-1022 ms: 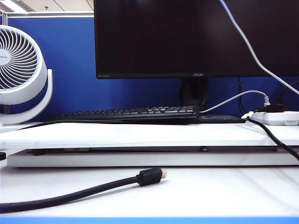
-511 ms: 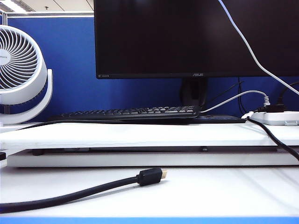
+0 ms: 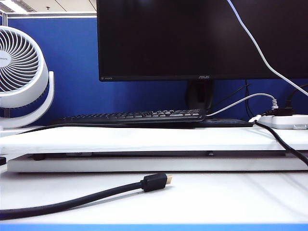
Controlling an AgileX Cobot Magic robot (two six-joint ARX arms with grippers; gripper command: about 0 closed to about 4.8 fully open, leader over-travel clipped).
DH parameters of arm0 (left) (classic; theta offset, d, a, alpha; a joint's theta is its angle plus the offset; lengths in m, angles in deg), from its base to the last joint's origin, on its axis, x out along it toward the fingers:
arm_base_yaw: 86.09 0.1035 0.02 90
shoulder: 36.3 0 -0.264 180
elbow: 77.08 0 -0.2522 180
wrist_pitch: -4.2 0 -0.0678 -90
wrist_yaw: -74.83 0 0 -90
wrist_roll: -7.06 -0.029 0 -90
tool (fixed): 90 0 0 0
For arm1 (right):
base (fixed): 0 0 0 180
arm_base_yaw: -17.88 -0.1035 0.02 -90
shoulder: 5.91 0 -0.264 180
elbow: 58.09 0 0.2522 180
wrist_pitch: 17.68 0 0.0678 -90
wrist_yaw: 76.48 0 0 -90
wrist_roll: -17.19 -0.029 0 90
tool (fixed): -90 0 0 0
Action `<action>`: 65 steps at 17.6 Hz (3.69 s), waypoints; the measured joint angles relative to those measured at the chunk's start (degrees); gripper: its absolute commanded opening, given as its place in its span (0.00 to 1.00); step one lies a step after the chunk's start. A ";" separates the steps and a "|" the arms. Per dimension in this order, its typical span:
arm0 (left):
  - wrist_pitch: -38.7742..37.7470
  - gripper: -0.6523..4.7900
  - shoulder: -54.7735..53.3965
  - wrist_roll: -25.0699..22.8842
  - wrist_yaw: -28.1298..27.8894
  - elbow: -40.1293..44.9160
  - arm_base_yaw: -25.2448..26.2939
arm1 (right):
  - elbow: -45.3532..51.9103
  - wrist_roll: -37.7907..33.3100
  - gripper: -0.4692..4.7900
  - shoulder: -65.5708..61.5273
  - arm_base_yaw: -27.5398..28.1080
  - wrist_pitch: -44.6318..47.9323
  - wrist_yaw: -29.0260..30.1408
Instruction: Pick up the Type-C charging cable and the charging base, insert one end of the Type-C charger into the corresponding slot on the base, and finally place the plugged-in charger back on the table.
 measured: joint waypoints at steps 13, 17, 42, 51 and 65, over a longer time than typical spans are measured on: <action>1.99 0.11 0.00 3.74 2.01 0.50 0.00 | -0.48 7.76 0.09 0.52 -0.20 -6.84 2.78; 1.88 0.11 0.00 3.76 2.01 0.52 0.00 | -0.50 7.87 0.09 0.59 0.74 -7.56 3.23; 0.35 0.11 0.35 3.74 3.04 0.98 -0.02 | -0.68 13.53 0.55 2.40 1.62 -18.84 -0.81; 0.37 0.11 0.55 2.97 4.63 0.48 0.00 | -0.33 10.93 0.49 4.35 1.36 -18.21 -2.23; -4.76 0.11 0.74 -1.09 4.72 0.26 -0.02 | -0.07 7.69 0.47 4.04 1.09 -16.28 -2.03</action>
